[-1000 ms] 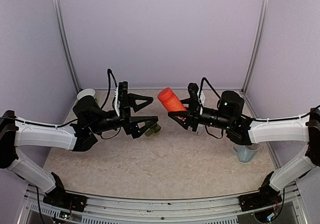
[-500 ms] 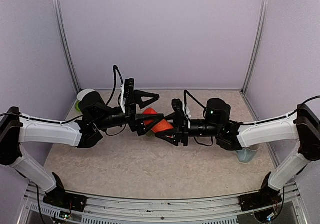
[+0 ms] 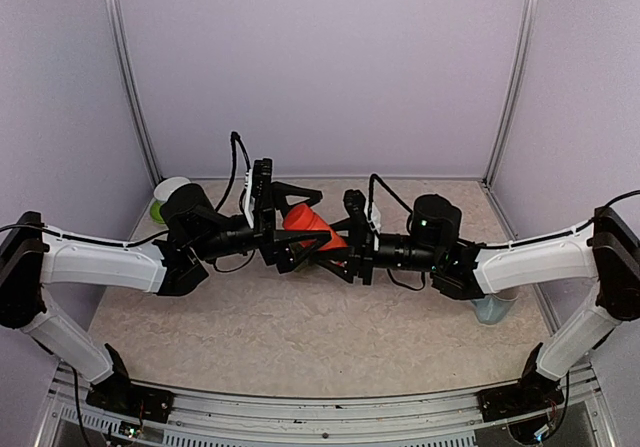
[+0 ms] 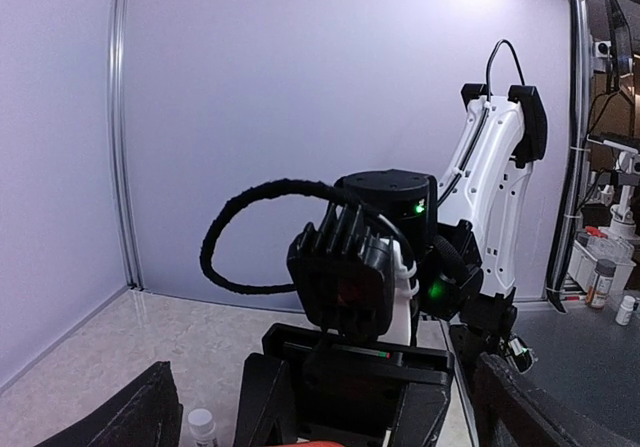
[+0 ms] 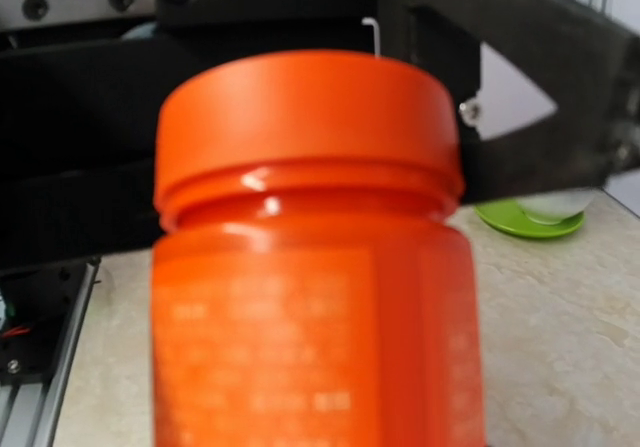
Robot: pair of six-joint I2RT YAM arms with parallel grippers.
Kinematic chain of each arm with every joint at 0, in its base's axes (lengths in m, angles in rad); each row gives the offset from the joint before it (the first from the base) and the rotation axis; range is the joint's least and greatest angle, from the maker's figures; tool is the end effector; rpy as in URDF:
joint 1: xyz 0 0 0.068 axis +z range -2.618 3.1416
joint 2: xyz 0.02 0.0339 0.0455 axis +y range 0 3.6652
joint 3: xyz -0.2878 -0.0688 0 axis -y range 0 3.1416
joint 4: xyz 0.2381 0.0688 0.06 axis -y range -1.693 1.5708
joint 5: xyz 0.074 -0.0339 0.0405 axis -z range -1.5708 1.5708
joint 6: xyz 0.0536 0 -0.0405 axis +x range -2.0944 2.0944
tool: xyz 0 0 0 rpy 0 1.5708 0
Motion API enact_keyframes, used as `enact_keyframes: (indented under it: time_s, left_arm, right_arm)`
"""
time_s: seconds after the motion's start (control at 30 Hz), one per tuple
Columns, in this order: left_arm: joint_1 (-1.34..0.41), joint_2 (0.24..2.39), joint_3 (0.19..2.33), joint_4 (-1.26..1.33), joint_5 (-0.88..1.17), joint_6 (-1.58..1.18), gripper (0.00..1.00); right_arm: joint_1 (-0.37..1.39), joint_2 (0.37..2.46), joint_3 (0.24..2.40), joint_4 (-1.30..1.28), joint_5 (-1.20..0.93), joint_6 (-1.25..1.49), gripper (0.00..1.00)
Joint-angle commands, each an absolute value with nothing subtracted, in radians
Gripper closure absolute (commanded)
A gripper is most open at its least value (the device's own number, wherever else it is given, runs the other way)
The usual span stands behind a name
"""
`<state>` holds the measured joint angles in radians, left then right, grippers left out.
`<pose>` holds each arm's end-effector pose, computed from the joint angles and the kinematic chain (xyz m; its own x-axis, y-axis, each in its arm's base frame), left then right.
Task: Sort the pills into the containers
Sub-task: Unscrew the lid of the pill bottle from the pill bottle.
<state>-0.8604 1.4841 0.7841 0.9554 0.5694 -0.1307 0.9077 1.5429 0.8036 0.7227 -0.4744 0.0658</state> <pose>0.1940 -0.2699 0.3228 0.0358 -0.2099 -0.9771 0.9918 0.1275 0.0089 0.1962 0.2909 0.2831 -0.0748 -0.0007 -0.9972 -0.9794 0.1881 0.0733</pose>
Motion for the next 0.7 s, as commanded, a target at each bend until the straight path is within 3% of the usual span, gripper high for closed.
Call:
enact_keyframes:
  time_s: [0.0, 0.67]
  left_arm:
    - [-0.867, 1.472, 0.780, 0.985, 0.580, -0.127, 0.01]
    - [-0.858, 1.448, 0.743, 0.973, 0.545, -0.120, 0.01]
  right_arm:
    - [0.902, 1.518, 0.813, 0.762, -0.383, 0.072, 0.72]
    - [0.864, 1.457, 0.763, 0.792, -0.367, 0.066, 0.72]
